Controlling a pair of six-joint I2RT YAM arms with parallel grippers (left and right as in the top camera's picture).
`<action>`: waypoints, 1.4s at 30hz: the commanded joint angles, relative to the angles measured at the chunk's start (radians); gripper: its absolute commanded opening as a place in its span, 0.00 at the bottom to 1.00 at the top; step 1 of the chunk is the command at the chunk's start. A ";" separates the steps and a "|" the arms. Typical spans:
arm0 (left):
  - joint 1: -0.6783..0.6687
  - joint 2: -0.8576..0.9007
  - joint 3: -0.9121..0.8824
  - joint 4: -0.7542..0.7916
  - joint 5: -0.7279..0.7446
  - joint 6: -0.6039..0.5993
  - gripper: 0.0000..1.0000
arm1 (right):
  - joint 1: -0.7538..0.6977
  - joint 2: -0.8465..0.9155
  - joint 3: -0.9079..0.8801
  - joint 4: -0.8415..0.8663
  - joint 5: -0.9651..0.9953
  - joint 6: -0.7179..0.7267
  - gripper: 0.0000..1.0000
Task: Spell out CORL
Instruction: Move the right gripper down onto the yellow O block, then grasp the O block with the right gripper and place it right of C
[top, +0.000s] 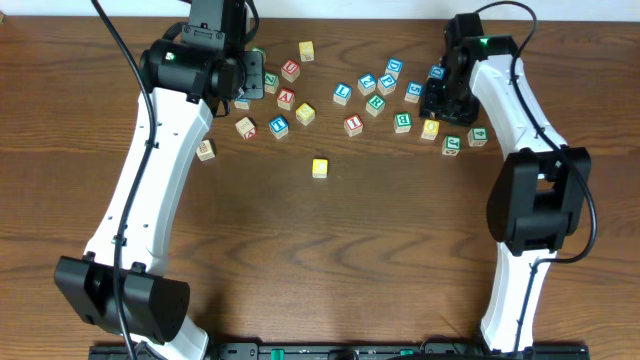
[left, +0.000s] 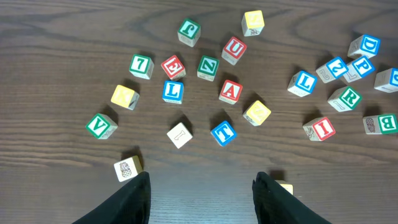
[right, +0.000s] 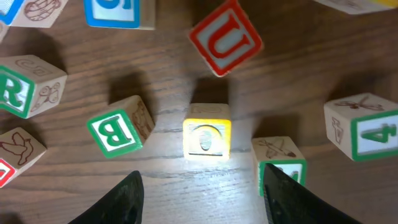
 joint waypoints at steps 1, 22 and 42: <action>0.002 -0.005 0.003 -0.002 0.002 -0.002 0.52 | 0.014 0.037 0.010 0.013 0.019 -0.024 0.57; 0.002 -0.005 0.003 -0.002 0.002 -0.001 0.52 | 0.013 0.121 0.008 0.042 0.027 -0.051 0.37; 0.002 -0.005 0.003 -0.002 0.001 -0.001 0.53 | 0.032 0.116 0.217 -0.198 -0.017 -0.156 0.09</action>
